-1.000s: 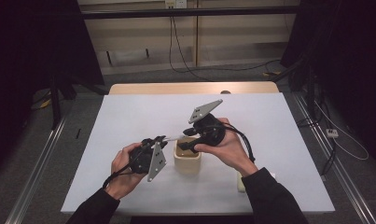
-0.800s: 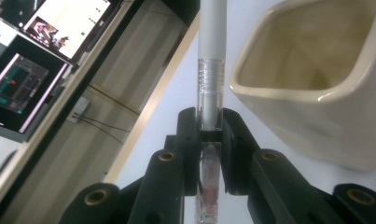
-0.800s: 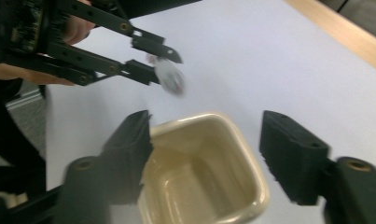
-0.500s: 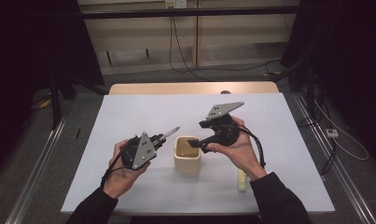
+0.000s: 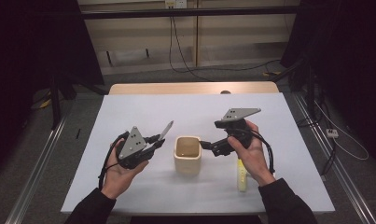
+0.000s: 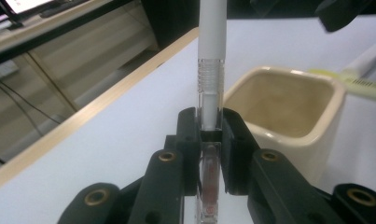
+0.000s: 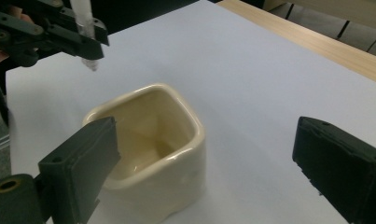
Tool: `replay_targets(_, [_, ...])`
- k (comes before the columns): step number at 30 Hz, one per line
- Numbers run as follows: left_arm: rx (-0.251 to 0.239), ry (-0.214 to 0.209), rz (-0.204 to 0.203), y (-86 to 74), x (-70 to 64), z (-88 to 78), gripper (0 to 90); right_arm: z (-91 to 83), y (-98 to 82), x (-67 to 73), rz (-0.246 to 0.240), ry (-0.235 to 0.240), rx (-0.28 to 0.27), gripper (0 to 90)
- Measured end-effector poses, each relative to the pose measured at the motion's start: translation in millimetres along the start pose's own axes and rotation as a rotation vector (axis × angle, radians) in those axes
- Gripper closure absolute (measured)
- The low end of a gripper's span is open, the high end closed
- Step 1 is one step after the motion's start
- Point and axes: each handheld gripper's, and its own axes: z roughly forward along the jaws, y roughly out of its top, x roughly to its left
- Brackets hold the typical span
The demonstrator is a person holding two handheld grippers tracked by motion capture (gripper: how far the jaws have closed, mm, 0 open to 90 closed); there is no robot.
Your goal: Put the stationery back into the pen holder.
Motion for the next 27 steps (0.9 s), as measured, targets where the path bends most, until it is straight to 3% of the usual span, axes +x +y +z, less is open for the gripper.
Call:
replay_targets(3, [-0.008, -0.027, -0.083, 0.1, 3.6, -1.9, 79.9, -3.9, -7.0, -0.4, 0.001, -0.057, -0.001, 7.7])
replay_targets(5, [-0.013, -0.045, -0.118, -0.3, 5.7, -2.9, 79.9, -6.9, -11.7, -1.0, 0.012, -0.075, -0.006, 7.7])
replay_targets(12, [-0.020, -0.063, -0.173, 2.1, 4.2, -7.3, 79.9, -19.4, -28.0, 0.5, 0.023, -0.159, -0.027, 7.7])
replay_targets(20, [-0.028, -0.094, -0.237, 6.0, 4.2, -10.3, 79.9, -33.8, -52.5, -3.4, 0.042, -0.208, -0.036, 7.7])
replay_targets(27, [-0.029, -0.102, -0.245, 12.1, 3.5, -10.6, 79.9, -49.2, -70.3, -8.5, 0.071, -0.250, -0.044, 7.7])
